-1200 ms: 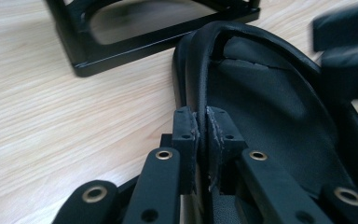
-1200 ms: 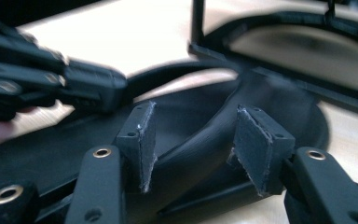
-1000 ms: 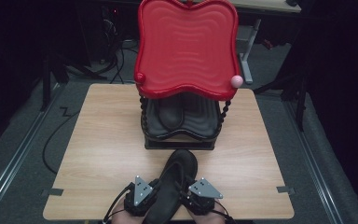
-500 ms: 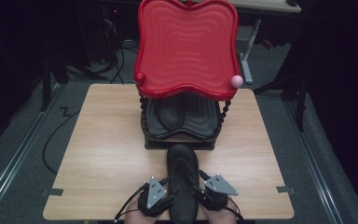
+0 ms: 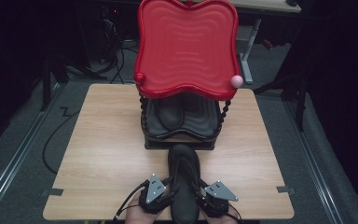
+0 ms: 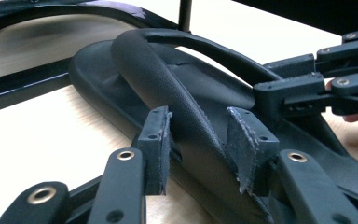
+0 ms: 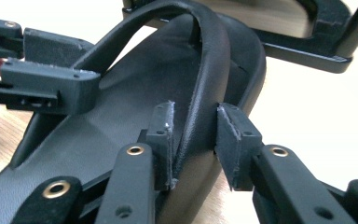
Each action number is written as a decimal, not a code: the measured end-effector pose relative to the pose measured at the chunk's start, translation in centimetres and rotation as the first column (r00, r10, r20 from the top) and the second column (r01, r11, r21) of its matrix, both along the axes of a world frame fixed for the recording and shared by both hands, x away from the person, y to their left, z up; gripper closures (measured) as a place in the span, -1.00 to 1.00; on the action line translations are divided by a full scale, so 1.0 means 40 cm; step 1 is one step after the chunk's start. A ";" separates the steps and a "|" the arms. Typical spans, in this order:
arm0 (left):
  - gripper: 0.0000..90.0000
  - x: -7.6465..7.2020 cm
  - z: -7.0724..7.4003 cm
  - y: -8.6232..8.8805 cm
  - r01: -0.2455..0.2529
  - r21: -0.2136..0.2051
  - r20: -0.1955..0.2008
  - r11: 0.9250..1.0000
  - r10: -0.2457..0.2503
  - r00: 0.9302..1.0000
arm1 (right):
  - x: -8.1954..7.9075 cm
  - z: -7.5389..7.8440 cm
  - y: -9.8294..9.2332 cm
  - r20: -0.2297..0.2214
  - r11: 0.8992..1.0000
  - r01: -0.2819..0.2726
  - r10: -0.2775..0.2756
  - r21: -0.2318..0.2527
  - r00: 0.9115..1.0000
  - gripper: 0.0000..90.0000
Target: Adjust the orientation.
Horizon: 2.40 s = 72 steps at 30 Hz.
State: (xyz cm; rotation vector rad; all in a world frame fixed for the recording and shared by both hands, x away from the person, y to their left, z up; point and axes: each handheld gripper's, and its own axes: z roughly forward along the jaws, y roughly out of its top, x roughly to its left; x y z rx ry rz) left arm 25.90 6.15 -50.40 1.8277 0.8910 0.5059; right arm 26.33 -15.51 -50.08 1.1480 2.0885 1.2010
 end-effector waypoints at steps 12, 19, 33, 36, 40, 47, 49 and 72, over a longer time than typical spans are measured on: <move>0.38 -0.057 0.071 -0.029 0.059 -0.034 0.153 0.998 -0.053 0.987 | -0.079 0.069 -0.047 0.121 0.999 0.015 -0.020 0.040 0.992 0.54; 0.39 -0.068 0.115 -0.034 0.072 -0.035 0.231 0.997 -0.062 0.971 | -0.099 0.108 -0.057 0.196 0.999 0.015 -0.024 0.050 0.980 0.54; 0.45 0.116 0.184 -0.065 0.053 -0.047 0.319 0.997 -0.035 0.947 | 0.052 0.175 -0.059 0.280 0.994 0.094 -0.108 0.064 0.954 0.55; 0.45 0.156 0.187 -0.073 0.043 -0.043 0.331 0.998 -0.026 0.943 | 0.096 0.190 -0.061 0.303 0.992 0.112 -0.125 0.059 0.945 0.55; 0.45 0.205 0.184 -0.075 0.002 -0.054 0.317 0.999 0.015 0.948 | 0.154 0.200 -0.051 0.337 0.991 0.129 -0.135 0.042 0.932 0.56; 0.45 0.252 0.179 -0.081 -0.042 -0.044 0.307 0.998 0.053 0.950 | 0.211 0.199 -0.035 0.349 0.988 0.154 -0.156 0.035 0.924 0.56; 0.45 0.260 0.176 -0.082 -0.046 -0.050 0.298 0.998 0.059 0.953 | 0.223 0.195 -0.033 0.341 0.986 0.162 -0.163 0.029 0.926 0.57; 0.45 0.263 0.179 -0.095 -0.082 -0.052 0.304 0.995 0.094 0.948 | -0.037 0.091 -0.054 0.201 0.999 0.030 -0.037 0.040 0.979 0.84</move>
